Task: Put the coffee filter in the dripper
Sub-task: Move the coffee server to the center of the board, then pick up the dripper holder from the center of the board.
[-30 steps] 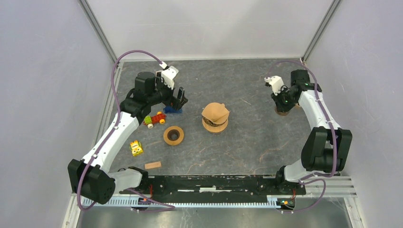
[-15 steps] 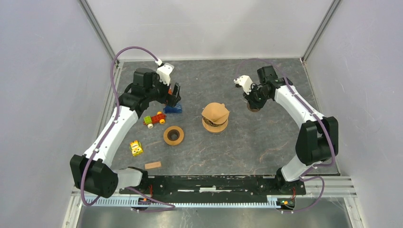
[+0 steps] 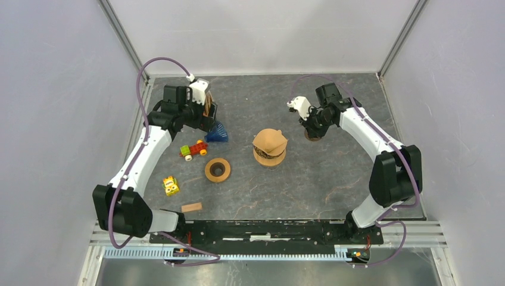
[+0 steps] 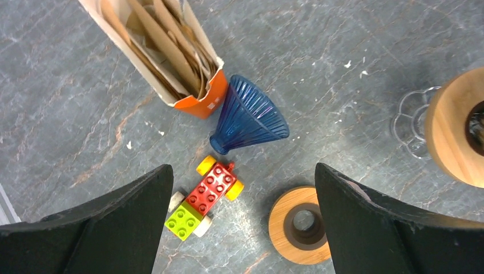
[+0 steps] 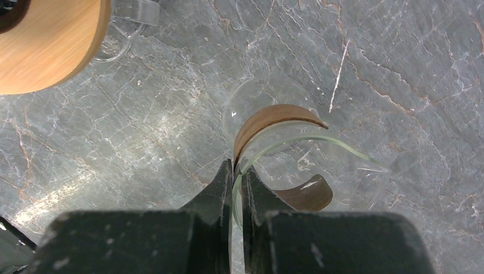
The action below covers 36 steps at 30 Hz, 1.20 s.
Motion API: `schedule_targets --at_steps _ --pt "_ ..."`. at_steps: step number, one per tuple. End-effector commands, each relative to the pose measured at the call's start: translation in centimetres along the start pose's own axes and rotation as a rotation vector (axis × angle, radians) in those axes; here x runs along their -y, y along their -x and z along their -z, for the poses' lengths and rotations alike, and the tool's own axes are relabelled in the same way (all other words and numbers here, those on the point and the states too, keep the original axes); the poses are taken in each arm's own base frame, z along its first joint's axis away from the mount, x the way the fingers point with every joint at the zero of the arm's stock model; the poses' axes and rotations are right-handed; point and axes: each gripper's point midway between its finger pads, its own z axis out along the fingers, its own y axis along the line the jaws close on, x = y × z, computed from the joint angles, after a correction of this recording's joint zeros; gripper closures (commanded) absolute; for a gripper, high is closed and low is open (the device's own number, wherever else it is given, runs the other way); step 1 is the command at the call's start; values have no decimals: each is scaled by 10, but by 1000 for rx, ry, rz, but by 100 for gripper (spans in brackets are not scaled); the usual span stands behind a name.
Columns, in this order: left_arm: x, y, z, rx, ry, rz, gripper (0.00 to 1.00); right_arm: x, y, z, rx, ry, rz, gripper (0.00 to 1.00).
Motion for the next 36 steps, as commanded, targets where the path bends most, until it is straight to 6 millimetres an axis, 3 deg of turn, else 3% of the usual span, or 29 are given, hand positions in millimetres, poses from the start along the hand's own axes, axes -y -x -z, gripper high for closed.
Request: schedule_targets --at_steps 1,5,10,14,18,22,27,36 --pt "-14 7 1 -1 34 -11 0 2 22 14 65 -14 17 97" --pt "-15 -5 -8 -36 26 -25 3 2 20 12 60 -16 16 87" --pt "-14 -21 -16 -48 23 -41 9 7 28 24 82 -53 23 63" --pt "17 -38 -14 -28 -133 -138 11 14 39 42 112 -107 36 41" --pt "37 -68 -12 -113 -208 -290 12 17 48 61 138 -146 48 27" --pt "44 -104 -18 -227 -228 -421 15 19 50 78 158 -199 65 24" --pt "48 -135 -31 -327 -265 -535 18 17 52 91 183 -230 71 24" --pt "52 -169 -54 -467 -347 -599 14 15 44 88 173 -240 76 24"
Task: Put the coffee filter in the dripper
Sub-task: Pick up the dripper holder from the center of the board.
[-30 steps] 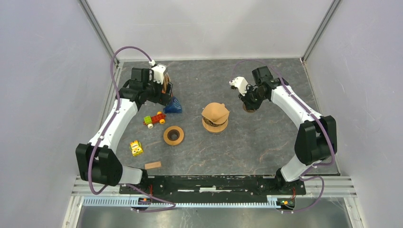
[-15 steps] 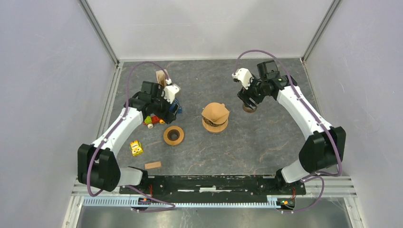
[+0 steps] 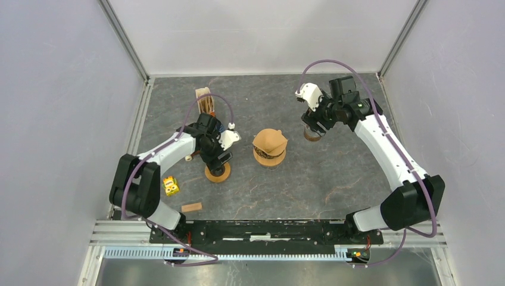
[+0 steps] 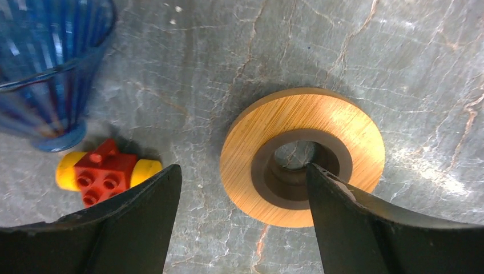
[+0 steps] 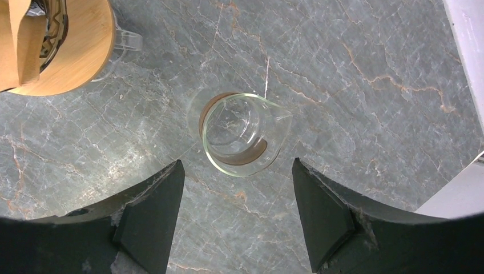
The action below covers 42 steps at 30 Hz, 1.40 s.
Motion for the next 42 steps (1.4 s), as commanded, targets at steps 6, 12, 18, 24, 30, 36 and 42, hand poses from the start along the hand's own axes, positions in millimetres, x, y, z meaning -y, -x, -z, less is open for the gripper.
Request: schedule_targets --at_steps 6,12,18,24,30,36,42 --pt "0 -12 -23 -92 -60 -97 26 3 0 5 20 -48 12 24" --pt "9 -10 -28 -100 -128 -66 45 4 -5 7 8 -69 14 24" --pt "5 3 -10 -85 -121 -30 67 6 -9 10 0 -92 15 24" --pt "-17 52 41 -15 -61 47 77 11 -5 16 32 -130 -15 24" --pt "-62 140 104 133 40 184 79 23 3 31 100 -200 -80 23" --pt "-81 226 132 239 -2 292 83 29 0 48 178 -246 -135 23" --pt "-59 292 107 338 1 215 82 6 5 55 260 -171 -20 23"
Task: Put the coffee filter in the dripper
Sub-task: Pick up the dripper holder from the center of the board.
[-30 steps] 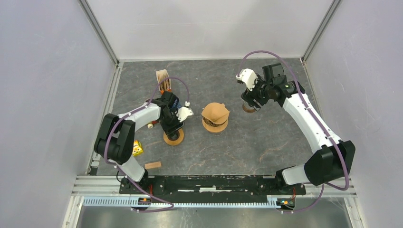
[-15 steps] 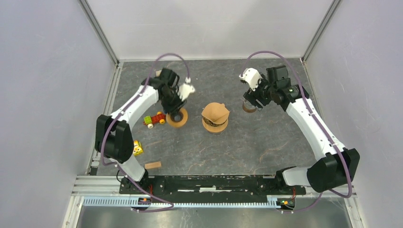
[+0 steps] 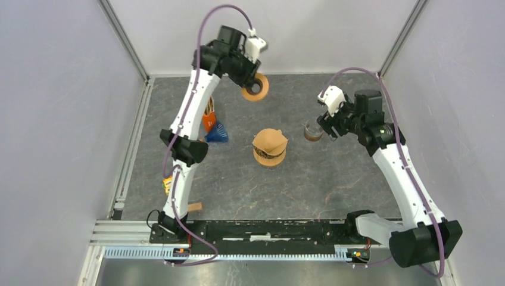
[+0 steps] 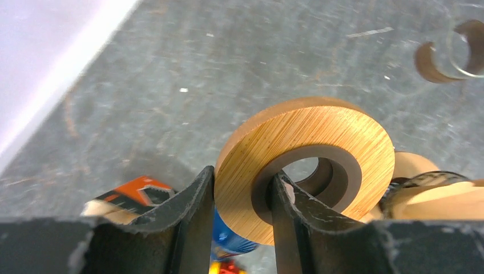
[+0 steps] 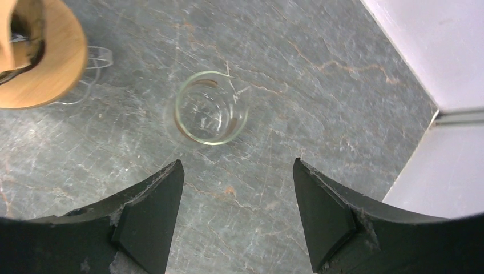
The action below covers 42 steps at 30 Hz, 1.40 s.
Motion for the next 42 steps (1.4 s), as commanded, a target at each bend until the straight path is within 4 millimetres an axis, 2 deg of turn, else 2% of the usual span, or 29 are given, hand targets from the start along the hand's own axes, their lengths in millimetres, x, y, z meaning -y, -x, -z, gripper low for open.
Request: schedule_targets --at_steps 1,6,9,15,18,21,27,31,36,42 --pt "68 -3 -22 -59 -138 74 83 -13 22 7 123 67 82 23" --pt "107 30 -32 54 -212 54 84 -23 28 8 154 132 129 23" --pt "128 41 -39 90 -274 68 85 -29 36 8 173 154 179 23" --pt "170 53 -53 123 -408 117 87 -35 47 12 225 151 223 22" --pt "190 56 -51 126 -470 108 88 -32 49 18 242 122 220 22" --pt "206 54 -42 107 -441 80 88 -31 47 22 230 110 211 22" --pt "220 50 -30 75 -390 55 85 -40 43 29 256 126 269 22" --pt "222 42 -36 41 -379 53 84 -41 38 41 250 109 364 21" --pt "226 30 -43 -8 -391 49 85 -54 18 42 163 189 472 21" --pt "230 34 -44 11 -367 19 85 -68 29 45 134 252 554 21"
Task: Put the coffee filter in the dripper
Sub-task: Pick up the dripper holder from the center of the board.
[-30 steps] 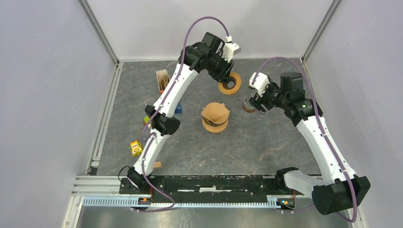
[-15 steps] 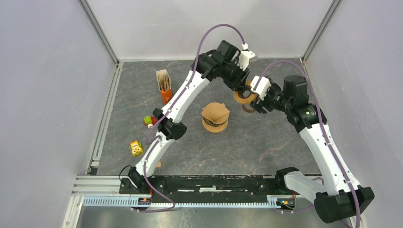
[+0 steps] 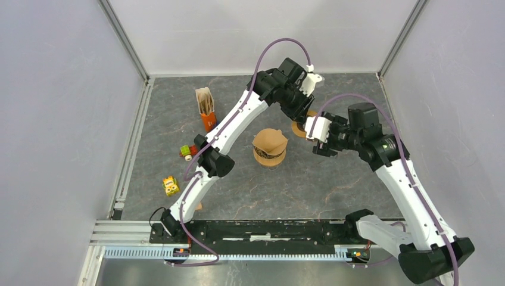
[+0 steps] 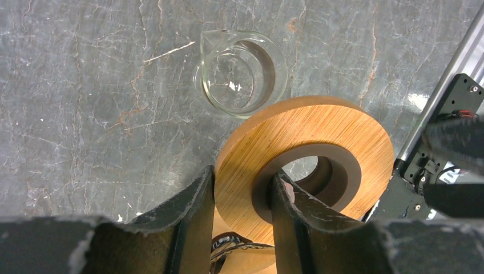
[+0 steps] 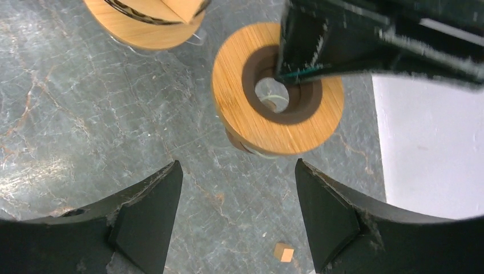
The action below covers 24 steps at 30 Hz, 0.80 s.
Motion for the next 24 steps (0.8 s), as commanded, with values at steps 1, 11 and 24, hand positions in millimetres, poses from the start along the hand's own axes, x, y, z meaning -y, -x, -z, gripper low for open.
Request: schedule_targets --at_steps 1,11,24 --pt "17 31 35 112 25 -33 85 4 21 8 -4 28 120 21" --pt "28 30 39 107 28 -67 85 -5 31 -15 -101 80 224 20" --pt "37 28 44 99 35 -95 85 -8 10 -34 -244 100 251 23"
